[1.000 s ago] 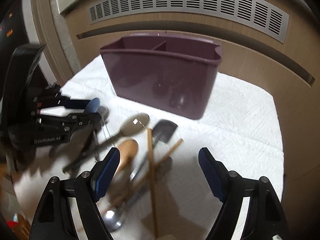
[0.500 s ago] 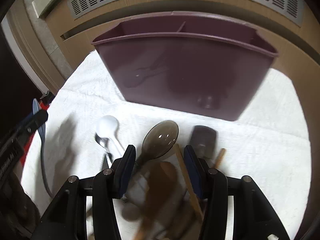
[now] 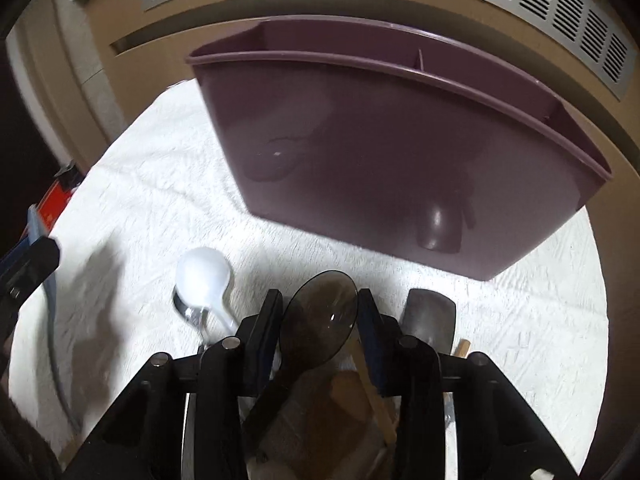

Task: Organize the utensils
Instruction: 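Grasp the translucent brown spoon by its handle with the right tool, then lift both spoons over the purple caddy and release them inside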

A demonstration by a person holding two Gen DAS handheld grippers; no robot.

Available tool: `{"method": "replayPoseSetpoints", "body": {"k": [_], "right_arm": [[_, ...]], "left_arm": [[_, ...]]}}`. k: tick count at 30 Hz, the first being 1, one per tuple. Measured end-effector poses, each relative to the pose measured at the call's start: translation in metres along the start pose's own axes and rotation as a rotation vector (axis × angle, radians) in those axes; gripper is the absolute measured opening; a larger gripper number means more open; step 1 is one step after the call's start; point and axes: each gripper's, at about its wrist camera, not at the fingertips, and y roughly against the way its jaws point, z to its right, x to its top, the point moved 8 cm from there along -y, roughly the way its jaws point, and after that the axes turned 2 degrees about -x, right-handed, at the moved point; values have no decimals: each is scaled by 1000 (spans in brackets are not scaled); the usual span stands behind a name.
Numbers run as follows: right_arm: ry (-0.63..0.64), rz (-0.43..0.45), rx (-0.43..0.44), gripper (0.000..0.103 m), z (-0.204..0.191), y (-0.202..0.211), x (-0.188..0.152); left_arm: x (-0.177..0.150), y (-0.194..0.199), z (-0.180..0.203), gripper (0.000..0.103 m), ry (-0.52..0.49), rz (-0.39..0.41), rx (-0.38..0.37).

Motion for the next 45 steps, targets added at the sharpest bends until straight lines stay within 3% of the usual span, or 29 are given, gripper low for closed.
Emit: {"method": "replayPoseSetpoints", "body": {"k": [5,11,17,23,27,33,38,45], "right_arm": [[32,75,47,33,9,37,-4],[43,179,94,33,18,88,-5],[66,339,88,27,34,151,0],[113,507,64,25,47,220,31],[146,566,64,24,55,257,58],[160,668,-21,23,74,304,111],[176,698,-90,22,79,302,148],[118,551,-55,22,97,217,171]], "left_arm": [[2,13,13,35,-14,2,-25],[2,35,45,35,-19,-9,-136],[23,76,89,35,-90,59,-216],[84,110,132,35,-188,200,-222],[131,121,154,35,-202,237,-265],[198,130,178,35,-243,323,-272],[220,103,190,35,-297,296,-251],[197,-1,181,35,-260,94,-250]]}}
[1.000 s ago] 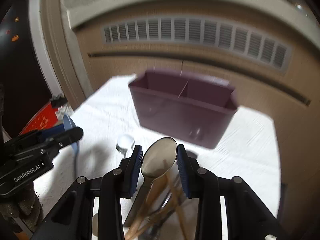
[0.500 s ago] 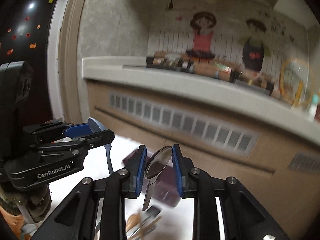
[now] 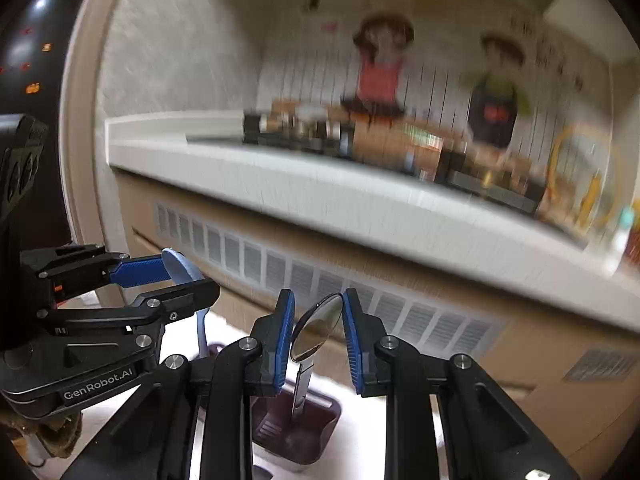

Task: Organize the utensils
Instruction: 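Lift both spoons over the purple caddy and release them inside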

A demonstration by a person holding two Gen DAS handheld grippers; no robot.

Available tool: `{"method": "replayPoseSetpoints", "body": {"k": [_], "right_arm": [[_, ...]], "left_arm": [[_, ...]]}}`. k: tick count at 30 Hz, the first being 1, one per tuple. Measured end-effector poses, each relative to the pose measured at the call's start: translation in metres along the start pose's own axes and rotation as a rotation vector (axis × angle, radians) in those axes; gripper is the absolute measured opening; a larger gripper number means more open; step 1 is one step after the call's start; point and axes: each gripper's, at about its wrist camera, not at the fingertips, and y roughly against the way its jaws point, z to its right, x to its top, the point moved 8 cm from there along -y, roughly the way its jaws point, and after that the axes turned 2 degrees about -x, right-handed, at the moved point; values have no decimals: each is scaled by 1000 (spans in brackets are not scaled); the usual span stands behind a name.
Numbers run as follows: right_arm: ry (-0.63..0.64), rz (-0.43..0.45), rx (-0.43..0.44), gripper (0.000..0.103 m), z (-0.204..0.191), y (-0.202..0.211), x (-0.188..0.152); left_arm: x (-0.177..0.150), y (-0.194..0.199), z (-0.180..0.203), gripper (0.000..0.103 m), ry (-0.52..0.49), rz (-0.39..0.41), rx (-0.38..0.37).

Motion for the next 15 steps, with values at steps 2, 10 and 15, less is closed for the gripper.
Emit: {"method": "replayPoseSetpoints", "body": {"k": [2,10,15], "right_arm": [[-17,-65,13,22,2,-26,-21],[-66,-255,81,22,-1,-84,-89],[-104,-308,109,25,3,-91,-108]], "left_arm": [[-19,-29,-10,35,26,-68,-1],[-67,-78,-23,51,101,-183,-27],[-61,-56,-29,58,108,-121,8]]}}
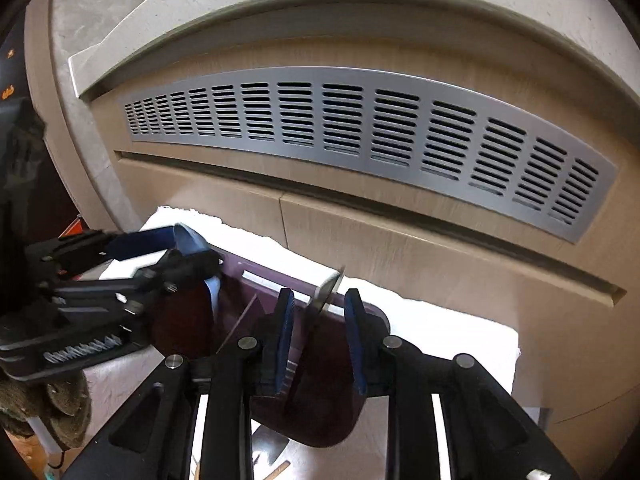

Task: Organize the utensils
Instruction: 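Lift both spoons over the purple caddy and release them inside, then grasp the white plastic spoon with the left tool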

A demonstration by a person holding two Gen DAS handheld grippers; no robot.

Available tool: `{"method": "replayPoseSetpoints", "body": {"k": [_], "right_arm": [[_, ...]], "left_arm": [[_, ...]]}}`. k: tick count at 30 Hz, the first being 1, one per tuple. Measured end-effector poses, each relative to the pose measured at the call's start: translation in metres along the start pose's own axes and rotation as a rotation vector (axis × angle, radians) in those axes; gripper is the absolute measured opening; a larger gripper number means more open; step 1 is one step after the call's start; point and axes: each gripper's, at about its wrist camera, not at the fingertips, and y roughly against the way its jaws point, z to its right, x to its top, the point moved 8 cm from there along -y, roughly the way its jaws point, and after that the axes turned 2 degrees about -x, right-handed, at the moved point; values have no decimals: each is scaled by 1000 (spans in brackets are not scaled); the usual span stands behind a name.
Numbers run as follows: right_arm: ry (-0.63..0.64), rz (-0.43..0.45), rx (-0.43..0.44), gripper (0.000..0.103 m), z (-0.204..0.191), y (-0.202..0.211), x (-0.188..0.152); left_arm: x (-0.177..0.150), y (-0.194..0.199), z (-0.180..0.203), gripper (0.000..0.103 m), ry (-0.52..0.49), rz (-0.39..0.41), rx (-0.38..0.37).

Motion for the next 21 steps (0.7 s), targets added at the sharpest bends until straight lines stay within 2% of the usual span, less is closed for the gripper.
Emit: {"method": "replayPoseSetpoints", "body": {"k": [3,6,9,14,21], "right_arm": [[7,45,-8,26,4,20,-2],[23,83,-18,29,3,42,-10],[30,89,-15,30,2,56,-26],[57,47,-1,30,-9,65,-71],[140,-64,90,30,-56,49,-130]], "left_arm": [[-2,26,-7,67,19,43,13],[-17,45,-13,67,19,49,38],[-43,57,-18,67,11,19,67],[-90,67,-29,67,38,-46,84],[-155,74,-38,70,84,-127,80]]}}
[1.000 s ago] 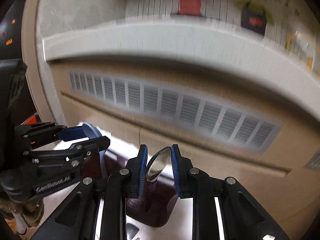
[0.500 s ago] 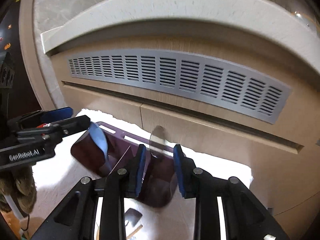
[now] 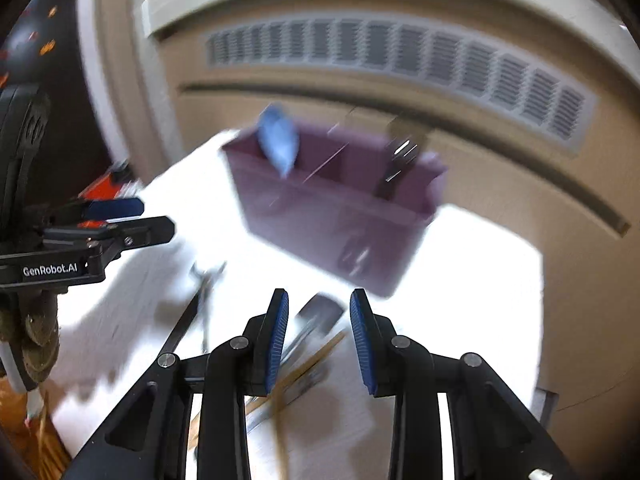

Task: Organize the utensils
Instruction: 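Grasp the white plastic spoon with the left tool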

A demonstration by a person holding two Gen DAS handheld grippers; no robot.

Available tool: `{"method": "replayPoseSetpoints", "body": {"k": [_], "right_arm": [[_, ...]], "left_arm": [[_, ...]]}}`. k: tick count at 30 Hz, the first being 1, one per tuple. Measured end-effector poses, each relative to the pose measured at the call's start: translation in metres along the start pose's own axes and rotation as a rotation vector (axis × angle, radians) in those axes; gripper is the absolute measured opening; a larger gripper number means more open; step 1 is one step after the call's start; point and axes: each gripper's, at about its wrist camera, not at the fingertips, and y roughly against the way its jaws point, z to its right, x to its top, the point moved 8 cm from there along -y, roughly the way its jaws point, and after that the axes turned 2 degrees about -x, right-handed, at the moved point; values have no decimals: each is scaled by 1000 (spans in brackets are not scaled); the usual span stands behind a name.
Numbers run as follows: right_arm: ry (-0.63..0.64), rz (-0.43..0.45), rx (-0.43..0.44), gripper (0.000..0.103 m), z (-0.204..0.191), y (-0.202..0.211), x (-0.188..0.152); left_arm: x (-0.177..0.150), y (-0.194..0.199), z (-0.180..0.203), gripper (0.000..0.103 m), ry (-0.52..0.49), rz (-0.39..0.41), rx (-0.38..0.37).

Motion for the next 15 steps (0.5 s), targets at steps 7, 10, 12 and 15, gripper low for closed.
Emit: {"method": "replayPoseSetpoints", "body": {"k": [7,10,12,15], "right_arm": [[107,-77,56,30,-42,-21,-31],[73,-66,43,30,-39,-22,-29],[43,-51,32,30,-31,-21,-27],[12,-48,7,30,-21,-20,-28]], "left_arm": [[-27,-4,-12,70,15,-38,9],[-28,-11,-6,70,20,-55,-39],[-28,-20,-3,66,39,-78,-51],[-25,-39,3,52,83,-129,-62]]}}
